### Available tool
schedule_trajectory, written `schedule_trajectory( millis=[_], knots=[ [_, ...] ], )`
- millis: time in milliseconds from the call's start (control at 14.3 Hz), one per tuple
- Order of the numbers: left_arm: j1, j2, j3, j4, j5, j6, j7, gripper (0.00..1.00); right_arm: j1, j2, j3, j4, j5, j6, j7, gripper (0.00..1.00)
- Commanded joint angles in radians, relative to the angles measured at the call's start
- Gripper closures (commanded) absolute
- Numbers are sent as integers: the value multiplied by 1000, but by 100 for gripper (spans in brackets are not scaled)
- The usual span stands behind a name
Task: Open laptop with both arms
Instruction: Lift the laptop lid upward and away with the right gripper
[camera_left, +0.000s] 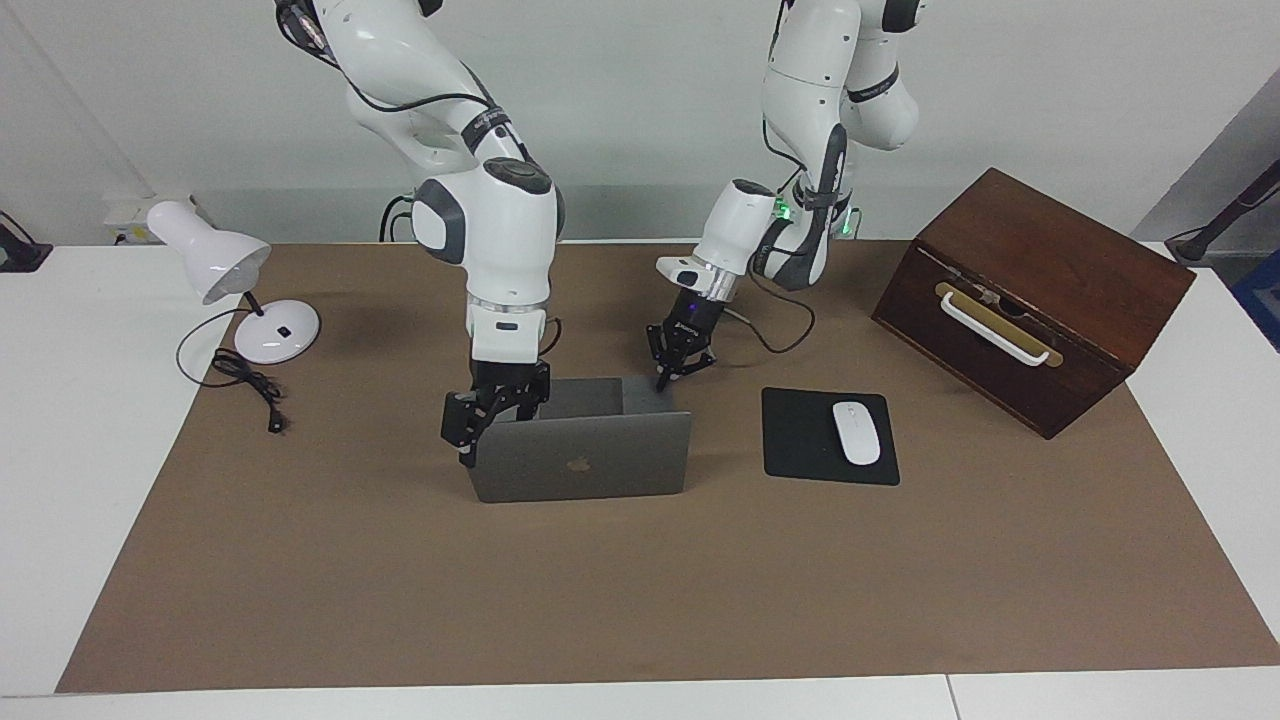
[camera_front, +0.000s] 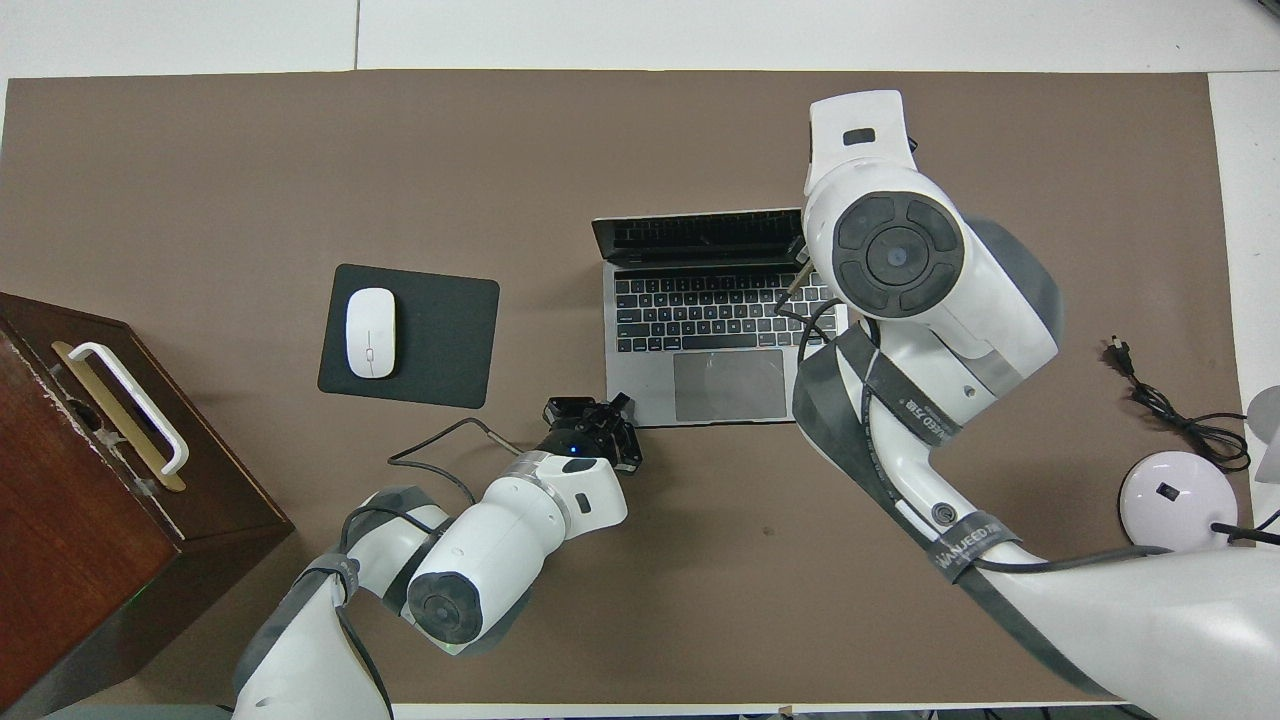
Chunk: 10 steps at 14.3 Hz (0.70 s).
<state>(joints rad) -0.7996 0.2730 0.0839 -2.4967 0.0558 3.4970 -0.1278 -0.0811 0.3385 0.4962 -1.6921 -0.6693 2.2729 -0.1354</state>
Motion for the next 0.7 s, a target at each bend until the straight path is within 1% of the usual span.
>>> schedule_trajectory(
  millis=[0,628],
  knots=[
    [7,61,-6,32,24,10,-3,100,-17,37,12,54,28,-13,-55,0],
    [7,61,-6,33,24,10,-3,100,-23,68,2,89,37,-6,-75,0]
  ],
)
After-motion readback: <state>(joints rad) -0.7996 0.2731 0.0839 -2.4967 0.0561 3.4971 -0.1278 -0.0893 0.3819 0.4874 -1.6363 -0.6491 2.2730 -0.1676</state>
